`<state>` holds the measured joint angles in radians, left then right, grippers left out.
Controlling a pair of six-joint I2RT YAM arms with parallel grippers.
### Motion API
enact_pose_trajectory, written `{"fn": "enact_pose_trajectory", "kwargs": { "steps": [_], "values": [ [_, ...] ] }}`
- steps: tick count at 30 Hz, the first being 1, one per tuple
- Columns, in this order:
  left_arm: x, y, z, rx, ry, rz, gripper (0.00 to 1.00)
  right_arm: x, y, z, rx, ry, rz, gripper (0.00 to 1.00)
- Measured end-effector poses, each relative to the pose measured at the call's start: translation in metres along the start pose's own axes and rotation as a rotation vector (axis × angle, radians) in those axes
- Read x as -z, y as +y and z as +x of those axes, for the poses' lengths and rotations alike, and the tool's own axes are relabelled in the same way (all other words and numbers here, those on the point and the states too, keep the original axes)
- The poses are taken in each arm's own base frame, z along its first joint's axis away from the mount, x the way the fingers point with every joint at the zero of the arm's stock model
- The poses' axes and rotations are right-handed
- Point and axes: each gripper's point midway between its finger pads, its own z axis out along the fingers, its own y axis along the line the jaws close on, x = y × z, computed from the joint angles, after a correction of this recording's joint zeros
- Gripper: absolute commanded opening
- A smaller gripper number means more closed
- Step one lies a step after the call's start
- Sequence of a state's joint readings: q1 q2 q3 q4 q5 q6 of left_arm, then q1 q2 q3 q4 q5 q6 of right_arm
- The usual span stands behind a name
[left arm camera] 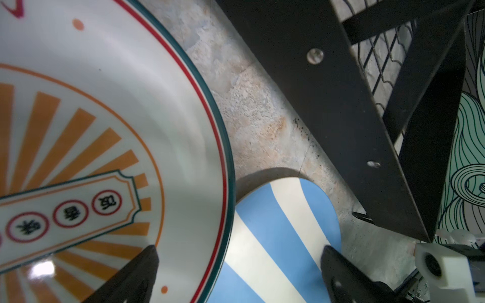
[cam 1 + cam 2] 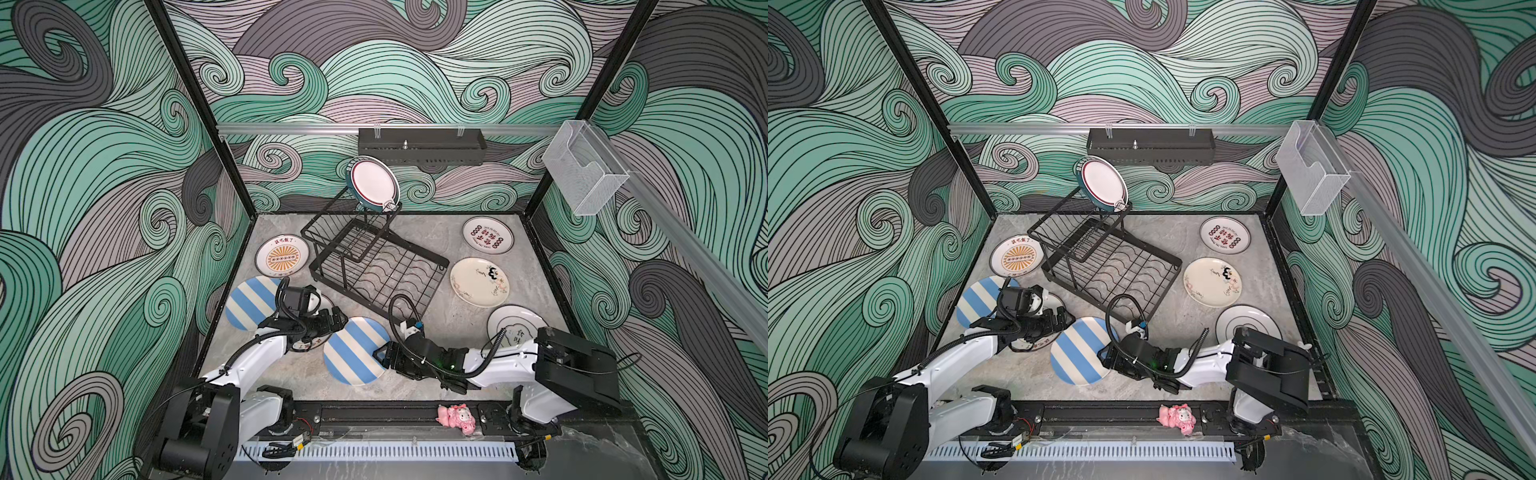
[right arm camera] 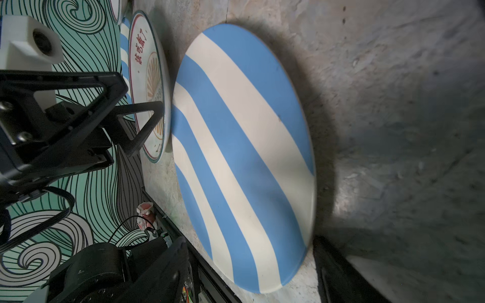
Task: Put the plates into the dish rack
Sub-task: 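Grasp the blue-and-white striped plate's edge with the right gripper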
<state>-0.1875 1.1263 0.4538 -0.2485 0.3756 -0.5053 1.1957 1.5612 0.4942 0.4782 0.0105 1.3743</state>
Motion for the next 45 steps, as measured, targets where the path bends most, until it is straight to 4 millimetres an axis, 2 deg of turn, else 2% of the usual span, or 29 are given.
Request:
{"fn": "enact_pose_trajectory", "kwargs": {
  "steps": [7,15,23,27,32,39,45],
  "values": [
    [-0.002,-0.002,0.003,-0.007,0.014,0.007,0.99,-0.004,0.003,0.002,-0.019,0.008,-0.020,0.63],
    [-0.004,-0.005,0.007,-0.018,0.028,0.014,0.99,-0.009,0.003,0.002,-0.035,0.006,-0.041,0.40],
    [-0.006,-0.008,0.006,-0.035,0.026,0.022,0.99,-0.010,-0.016,0.004,-0.084,0.003,-0.009,0.18],
    [-0.006,-0.009,0.006,-0.038,0.025,0.023,0.99,-0.009,-0.018,0.002,-0.090,-0.006,-0.001,0.08],
    [-0.006,-0.009,0.005,-0.039,0.022,0.024,0.99,-0.002,0.004,-0.005,-0.099,-0.033,-0.075,0.02],
    [-0.006,-0.009,0.005,-0.039,0.022,0.023,0.98,-0.001,0.003,-0.005,-0.087,-0.039,-0.066,0.00],
    [-0.005,-0.010,0.005,-0.032,0.021,0.026,0.99,0.016,0.003,-0.005,-0.039,-0.044,-0.032,0.00]
  ]
}}
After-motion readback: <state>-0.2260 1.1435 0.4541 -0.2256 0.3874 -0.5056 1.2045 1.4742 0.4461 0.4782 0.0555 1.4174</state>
